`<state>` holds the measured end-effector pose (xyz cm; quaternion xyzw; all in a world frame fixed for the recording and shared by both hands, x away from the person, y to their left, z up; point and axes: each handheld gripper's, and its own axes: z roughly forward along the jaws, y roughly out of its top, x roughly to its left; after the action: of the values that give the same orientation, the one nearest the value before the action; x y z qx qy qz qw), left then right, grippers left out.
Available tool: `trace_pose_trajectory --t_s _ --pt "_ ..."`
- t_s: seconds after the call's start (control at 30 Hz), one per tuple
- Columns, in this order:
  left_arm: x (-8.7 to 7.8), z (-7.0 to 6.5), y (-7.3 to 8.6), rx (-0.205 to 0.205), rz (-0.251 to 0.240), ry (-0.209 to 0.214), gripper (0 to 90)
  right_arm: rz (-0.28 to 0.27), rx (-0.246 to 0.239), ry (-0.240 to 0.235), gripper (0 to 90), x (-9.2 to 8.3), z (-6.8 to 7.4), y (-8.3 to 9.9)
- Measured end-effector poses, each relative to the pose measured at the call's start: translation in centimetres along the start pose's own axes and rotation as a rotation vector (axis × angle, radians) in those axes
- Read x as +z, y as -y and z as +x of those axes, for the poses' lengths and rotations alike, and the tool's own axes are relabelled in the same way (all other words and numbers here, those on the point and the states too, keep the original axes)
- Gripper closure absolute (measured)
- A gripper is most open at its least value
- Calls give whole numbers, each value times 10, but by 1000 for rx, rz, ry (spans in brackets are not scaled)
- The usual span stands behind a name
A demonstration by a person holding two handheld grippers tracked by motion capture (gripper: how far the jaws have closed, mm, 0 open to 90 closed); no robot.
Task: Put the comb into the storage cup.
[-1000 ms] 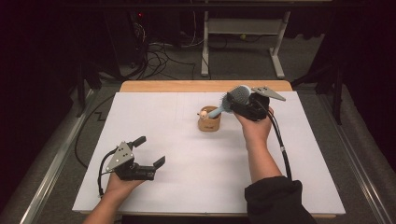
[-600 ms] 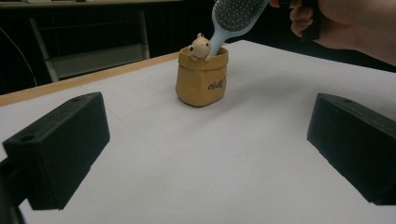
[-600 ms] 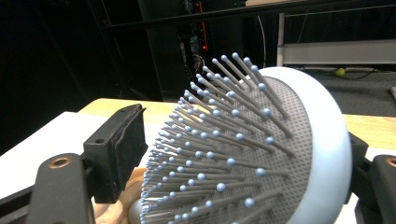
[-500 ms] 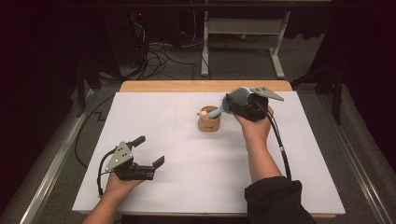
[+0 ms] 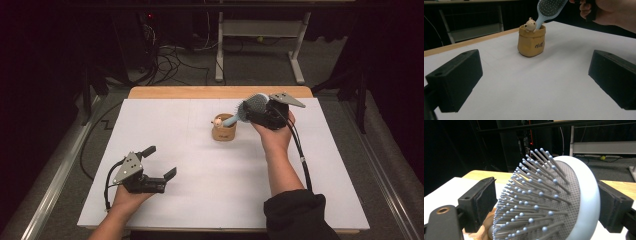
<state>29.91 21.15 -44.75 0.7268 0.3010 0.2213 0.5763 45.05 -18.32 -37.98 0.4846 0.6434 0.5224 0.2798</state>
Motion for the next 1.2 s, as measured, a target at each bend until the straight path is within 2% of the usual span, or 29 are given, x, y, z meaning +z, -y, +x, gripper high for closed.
trace_pose_trajectory --t_s 0.17,0.37,0.53,0.73,0.9,1.2 --pt "0 0 0 1 1 -1 0 -2 -5 5 101 -2 0 -1" --pt "0 1 0 2 3 -3 0 -5 -20 3 4 -4 0 -3" --pt "0 2 0 1 5 -4 0 -2 -57 17 3 -10 1 -3" --pt "-1 4 2 -5 6 -11 0 -11 -65 18 3 -18 0 -3" --pt "-2 7 3 -11 7 -21 0 -17 -78 2 3 -28 1 -1" --pt "0 7 4 -9 17 -26 0 -7 -103 -23 3 -43 3 16"
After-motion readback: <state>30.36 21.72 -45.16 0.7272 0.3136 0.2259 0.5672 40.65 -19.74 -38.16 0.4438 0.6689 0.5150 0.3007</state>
